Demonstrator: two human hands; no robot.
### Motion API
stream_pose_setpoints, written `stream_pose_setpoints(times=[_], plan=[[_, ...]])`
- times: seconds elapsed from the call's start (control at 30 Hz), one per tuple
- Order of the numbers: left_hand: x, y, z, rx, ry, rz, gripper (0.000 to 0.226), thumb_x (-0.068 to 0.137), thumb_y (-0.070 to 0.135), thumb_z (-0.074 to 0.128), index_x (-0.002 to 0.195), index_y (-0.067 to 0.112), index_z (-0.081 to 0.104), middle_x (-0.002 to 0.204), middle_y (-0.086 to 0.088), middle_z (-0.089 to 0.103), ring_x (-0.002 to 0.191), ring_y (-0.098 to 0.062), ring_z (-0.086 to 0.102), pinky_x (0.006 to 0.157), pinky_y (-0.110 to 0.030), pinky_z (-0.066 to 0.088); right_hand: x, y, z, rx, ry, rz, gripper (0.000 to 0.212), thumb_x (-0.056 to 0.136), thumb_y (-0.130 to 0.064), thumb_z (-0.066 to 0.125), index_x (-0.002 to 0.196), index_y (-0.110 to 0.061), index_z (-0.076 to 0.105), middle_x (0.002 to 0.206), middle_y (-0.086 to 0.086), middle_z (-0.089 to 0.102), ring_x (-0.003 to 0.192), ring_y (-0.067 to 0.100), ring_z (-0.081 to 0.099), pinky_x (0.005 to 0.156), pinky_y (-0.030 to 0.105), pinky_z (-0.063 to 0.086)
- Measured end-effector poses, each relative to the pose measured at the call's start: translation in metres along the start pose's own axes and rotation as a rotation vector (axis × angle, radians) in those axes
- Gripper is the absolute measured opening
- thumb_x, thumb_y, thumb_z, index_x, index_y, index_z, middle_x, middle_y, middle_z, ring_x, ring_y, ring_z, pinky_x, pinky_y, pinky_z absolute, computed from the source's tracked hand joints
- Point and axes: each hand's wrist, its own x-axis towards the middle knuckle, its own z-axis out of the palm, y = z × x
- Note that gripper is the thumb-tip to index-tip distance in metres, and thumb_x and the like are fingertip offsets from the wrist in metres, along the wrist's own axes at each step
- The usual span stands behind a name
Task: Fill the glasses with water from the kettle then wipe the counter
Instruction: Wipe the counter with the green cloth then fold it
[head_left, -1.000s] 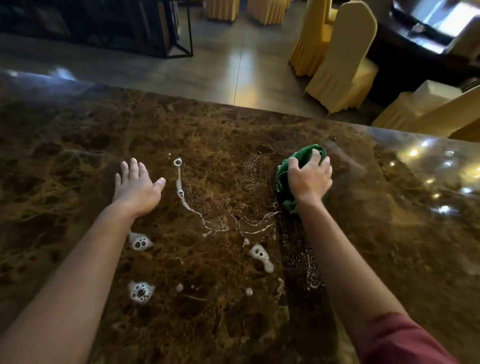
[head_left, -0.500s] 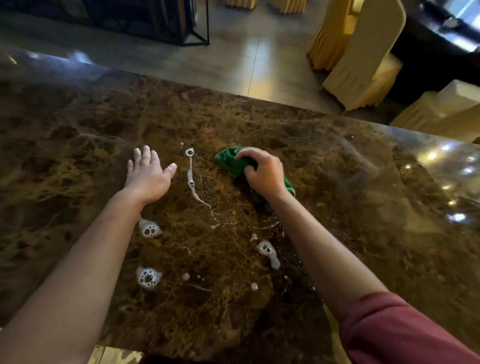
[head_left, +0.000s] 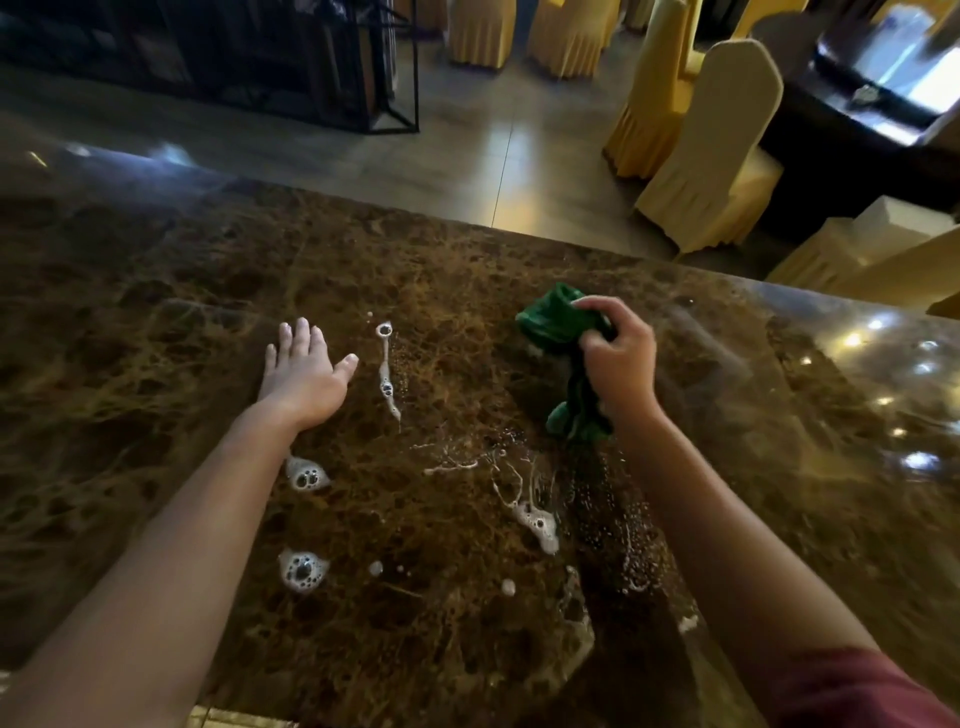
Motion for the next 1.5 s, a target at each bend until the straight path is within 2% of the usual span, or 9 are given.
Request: stream_pose_setpoints(times=[0.2, 0.27, 0.37, 0.53, 0.7, 0.87, 1.03, 1.3, 1.5], plan=[[0.0, -0.01, -0.002, -0.01, 0.004, 0.052, 0.07, 0.108, 0.048, 0.028, 0.162, 0.01, 0.002, 0.17, -0.006, -0.014, 0.154, -0.02, -0.019, 0.123, -0.04, -0.009, 0.071, 0.019, 0.044, -0.024, -0.048, 0.123, 0.042, 0.089, 0.004, 0.055, 0.108, -0.024, 0.079, 0.114, 0.003, 0.074, 0.099, 0.019, 0.071, 0.076, 0.027, 0.061], [-0.001, -0.017, -0.009, -0.032, -0.01, 0.095, 0.064, 0.11, 0.04, 0.032, 0.162, 0.013, 0.008, 0.17, -0.003, -0.008, 0.155, -0.018, -0.014, 0.124, -0.039, -0.005, 0.074, 0.012, 0.078, -0.117, -0.103, 0.007, 0.042, 0.09, 0.003, 0.059, 0.118, -0.021, 0.078, 0.125, 0.002, 0.074, 0.114, 0.02, 0.07, 0.095, 0.021, 0.057], [-0.001, -0.029, -0.022, -0.01, 0.005, 0.153, 0.056, 0.11, 0.031, 0.036, 0.162, 0.02, 0.018, 0.171, 0.001, 0.003, 0.157, -0.018, -0.004, 0.126, -0.041, 0.003, 0.06, -0.017, 0.138, -0.236, -0.276, -0.218, 0.043, 0.088, 0.001, 0.063, 0.124, -0.019, 0.076, 0.136, 0.004, 0.071, 0.128, 0.021, 0.064, 0.115, 0.037, 0.049], [-0.004, -0.039, -0.031, 0.111, 0.007, 0.154, 0.053, 0.108, 0.042, 0.036, 0.16, 0.038, 0.022, 0.17, 0.012, 0.006, 0.157, -0.026, 0.002, 0.123, -0.053, 0.006, -0.018, -0.048, 0.177, -0.257, -0.546, -0.497, 0.043, 0.08, -0.001, 0.064, 0.116, -0.02, 0.08, 0.132, 0.003, 0.073, 0.128, 0.019, 0.065, 0.113, 0.043, 0.049], [-0.003, -0.039, -0.024, 0.081, 0.046, 0.147, 0.052, 0.109, 0.04, 0.035, 0.159, 0.038, 0.023, 0.17, 0.011, 0.007, 0.157, -0.026, -0.001, 0.123, -0.053, 0.002, -0.131, -0.029, 0.127, -0.169, -0.7, -0.534, 0.044, 0.079, -0.007, 0.06, 0.115, -0.024, 0.077, 0.137, 0.0, 0.07, 0.139, 0.011, 0.056, 0.12, 0.04, 0.042], [-0.003, -0.041, -0.021, 0.076, 0.042, 0.142, 0.053, 0.109, 0.039, 0.034, 0.16, 0.038, 0.02, 0.17, 0.012, 0.003, 0.157, -0.025, -0.005, 0.123, -0.052, -0.003, -0.132, -0.017, 0.106, -0.261, -0.663, -0.586, 0.044, 0.084, -0.006, 0.062, 0.125, -0.017, 0.074, 0.141, 0.006, 0.067, 0.142, 0.02, 0.055, 0.123, 0.044, 0.038], [-0.004, -0.04, -0.022, 0.088, 0.037, 0.152, 0.053, 0.11, 0.039, 0.032, 0.161, 0.036, 0.018, 0.171, 0.01, 0.001, 0.157, -0.026, -0.007, 0.123, -0.053, -0.004, -0.043, -0.051, 0.148, -0.429, -0.379, -0.351, 0.046, 0.088, -0.006, 0.064, 0.132, -0.015, 0.072, 0.144, 0.008, 0.065, 0.136, 0.025, 0.057, 0.112, 0.044, 0.047], [-0.007, -0.04, -0.021, 0.079, 0.038, 0.165, 0.054, 0.111, 0.037, 0.03, 0.162, 0.033, 0.015, 0.171, 0.007, -0.002, 0.157, -0.026, -0.011, 0.124, -0.053, -0.007, -0.191, -0.018, 0.087, -0.309, -0.627, -0.53, 0.046, 0.082, -0.005, 0.062, 0.126, -0.017, 0.073, 0.146, 0.007, 0.063, 0.148, 0.024, 0.049, 0.124, 0.054, 0.034], [-0.007, -0.036, -0.026, 0.109, 0.01, 0.167, 0.055, 0.111, 0.034, 0.029, 0.163, 0.03, 0.01, 0.171, 0.005, -0.006, 0.156, -0.028, -0.014, 0.124, -0.056, -0.007, -0.124, -0.021, 0.11, -0.401, -0.413, -0.45, 0.042, 0.087, -0.007, 0.059, 0.126, -0.01, 0.074, 0.142, 0.014, 0.066, 0.142, 0.032, 0.054, 0.12, 0.056, 0.04]])
